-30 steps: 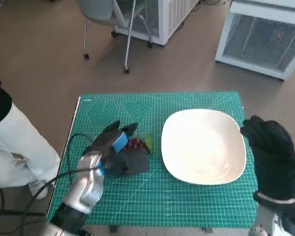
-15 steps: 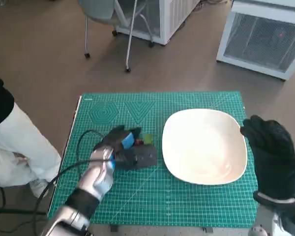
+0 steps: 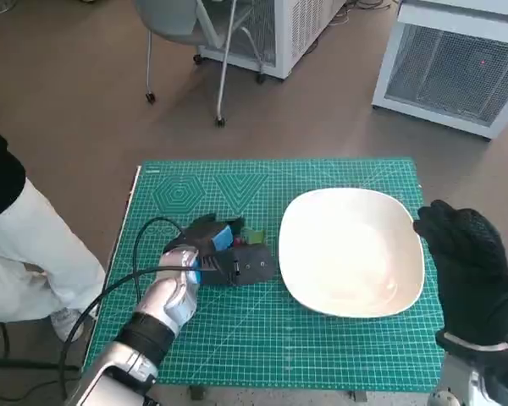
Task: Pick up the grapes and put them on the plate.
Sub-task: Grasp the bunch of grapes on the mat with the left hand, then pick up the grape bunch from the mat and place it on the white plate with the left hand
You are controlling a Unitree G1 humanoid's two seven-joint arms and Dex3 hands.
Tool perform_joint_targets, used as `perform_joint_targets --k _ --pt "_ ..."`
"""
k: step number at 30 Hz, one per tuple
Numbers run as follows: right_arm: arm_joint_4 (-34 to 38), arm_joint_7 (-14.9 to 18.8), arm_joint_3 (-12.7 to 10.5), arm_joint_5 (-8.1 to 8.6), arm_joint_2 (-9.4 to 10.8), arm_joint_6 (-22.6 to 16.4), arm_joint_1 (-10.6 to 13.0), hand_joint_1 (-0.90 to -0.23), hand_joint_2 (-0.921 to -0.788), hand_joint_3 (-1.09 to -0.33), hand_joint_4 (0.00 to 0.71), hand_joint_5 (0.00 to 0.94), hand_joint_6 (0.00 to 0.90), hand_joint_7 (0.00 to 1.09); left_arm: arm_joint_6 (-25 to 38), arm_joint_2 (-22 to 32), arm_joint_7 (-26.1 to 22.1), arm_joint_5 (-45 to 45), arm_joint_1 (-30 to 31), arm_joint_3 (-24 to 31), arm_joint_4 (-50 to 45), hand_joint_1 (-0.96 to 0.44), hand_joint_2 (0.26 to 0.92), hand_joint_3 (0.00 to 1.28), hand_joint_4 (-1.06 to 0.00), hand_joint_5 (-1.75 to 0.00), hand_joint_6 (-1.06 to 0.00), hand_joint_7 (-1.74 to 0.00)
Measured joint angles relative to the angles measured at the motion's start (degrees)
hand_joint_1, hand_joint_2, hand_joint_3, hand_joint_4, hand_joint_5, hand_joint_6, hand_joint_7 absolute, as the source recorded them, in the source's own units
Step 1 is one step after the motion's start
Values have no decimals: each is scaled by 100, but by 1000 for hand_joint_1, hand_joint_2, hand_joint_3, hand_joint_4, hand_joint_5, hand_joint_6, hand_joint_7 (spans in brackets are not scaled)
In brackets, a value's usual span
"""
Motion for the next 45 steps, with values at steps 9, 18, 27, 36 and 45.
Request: perform_joint_targets --k 9,18,27,36,45 --pt "0 -24 4 -42 19 0 0 -360 -921 -518 525 532 288 851 -318 12 655 -100 25 12 114 50 860 217 -552 -1092 -572 -916" --pt "-3 -24 1 -39 31 1 0 -360 -921 -519 525 533 288 852 -651 142 1102 -23 161 -100 -36 8 746 563 -371 -1661 -567 -1182" --pt "-41 -25 2 -36 31 7 0 -360 -921 -519 524 534 288 853 -577 228 975 -11 334 -125 -312 8 764 537 -344 -1731 -596 -1105" --pt "-51 -25 1 -38 31 8 1 -360 -921 -519 523 534 287 852 -400 287 817 -53 522 -66 -775 5 802 426 -453 -1513 -556 -1221" --pt "-51 -26 17 -42 38 8 1 -360 -921 -519 522 535 288 850 -234 307 679 -61 613 1 -1202 4 813 396 -476 -1473 -554 -1231"
